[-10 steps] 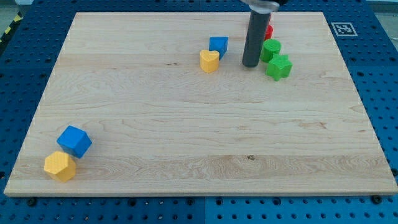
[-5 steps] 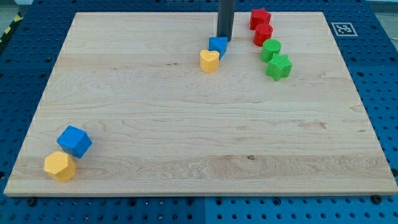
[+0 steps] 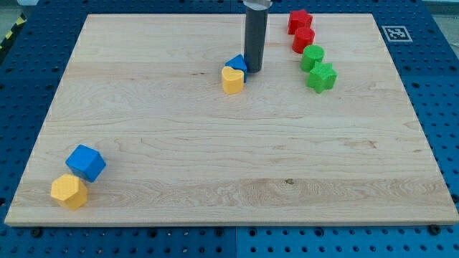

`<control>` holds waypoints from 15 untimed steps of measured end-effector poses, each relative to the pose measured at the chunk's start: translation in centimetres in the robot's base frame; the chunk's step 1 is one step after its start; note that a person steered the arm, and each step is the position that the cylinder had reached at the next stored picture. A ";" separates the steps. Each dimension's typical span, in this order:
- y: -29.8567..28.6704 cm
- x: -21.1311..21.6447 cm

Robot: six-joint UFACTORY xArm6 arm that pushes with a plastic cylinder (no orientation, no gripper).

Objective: Push the yellow heart into the yellow hexagon

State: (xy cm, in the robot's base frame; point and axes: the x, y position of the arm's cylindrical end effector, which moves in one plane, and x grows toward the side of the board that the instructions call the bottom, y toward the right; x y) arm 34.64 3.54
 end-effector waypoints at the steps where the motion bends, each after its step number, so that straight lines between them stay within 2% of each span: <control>1: 0.0 0.1; 3: -1.0 6.5; 4: -1.4 7.7; 8: -1.2 4.7; 13: -16.6 5.2; 15: -17.2 11.4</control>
State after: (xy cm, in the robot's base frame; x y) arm 46.04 -13.65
